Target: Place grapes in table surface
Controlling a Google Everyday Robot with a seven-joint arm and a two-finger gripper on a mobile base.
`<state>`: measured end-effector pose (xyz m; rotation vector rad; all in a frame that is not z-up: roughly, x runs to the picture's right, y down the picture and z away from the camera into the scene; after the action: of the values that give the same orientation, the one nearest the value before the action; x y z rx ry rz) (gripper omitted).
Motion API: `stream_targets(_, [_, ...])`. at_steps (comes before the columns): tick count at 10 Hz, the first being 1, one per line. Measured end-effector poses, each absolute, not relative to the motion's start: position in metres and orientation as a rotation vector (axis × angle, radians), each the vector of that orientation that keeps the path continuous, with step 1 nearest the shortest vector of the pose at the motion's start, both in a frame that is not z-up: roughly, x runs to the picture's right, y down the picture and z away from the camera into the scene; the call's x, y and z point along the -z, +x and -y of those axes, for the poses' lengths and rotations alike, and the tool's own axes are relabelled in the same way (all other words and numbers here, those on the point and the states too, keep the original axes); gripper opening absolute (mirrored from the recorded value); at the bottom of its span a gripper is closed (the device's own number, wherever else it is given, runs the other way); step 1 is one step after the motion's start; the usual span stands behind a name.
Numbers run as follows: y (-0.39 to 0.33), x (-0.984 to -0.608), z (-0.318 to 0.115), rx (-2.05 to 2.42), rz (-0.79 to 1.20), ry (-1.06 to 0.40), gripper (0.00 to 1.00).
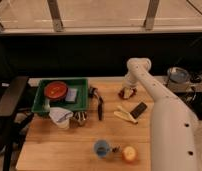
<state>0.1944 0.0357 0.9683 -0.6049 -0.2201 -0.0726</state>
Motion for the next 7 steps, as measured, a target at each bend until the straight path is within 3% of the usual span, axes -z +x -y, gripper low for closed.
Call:
stream_targets(3, [0.202,-0.943,-0.019,0.055,0.236,-0.547,0.0])
stream_targets(7, [0.205,-0.864,0.026,0.039,0.272,-0.414,0.0])
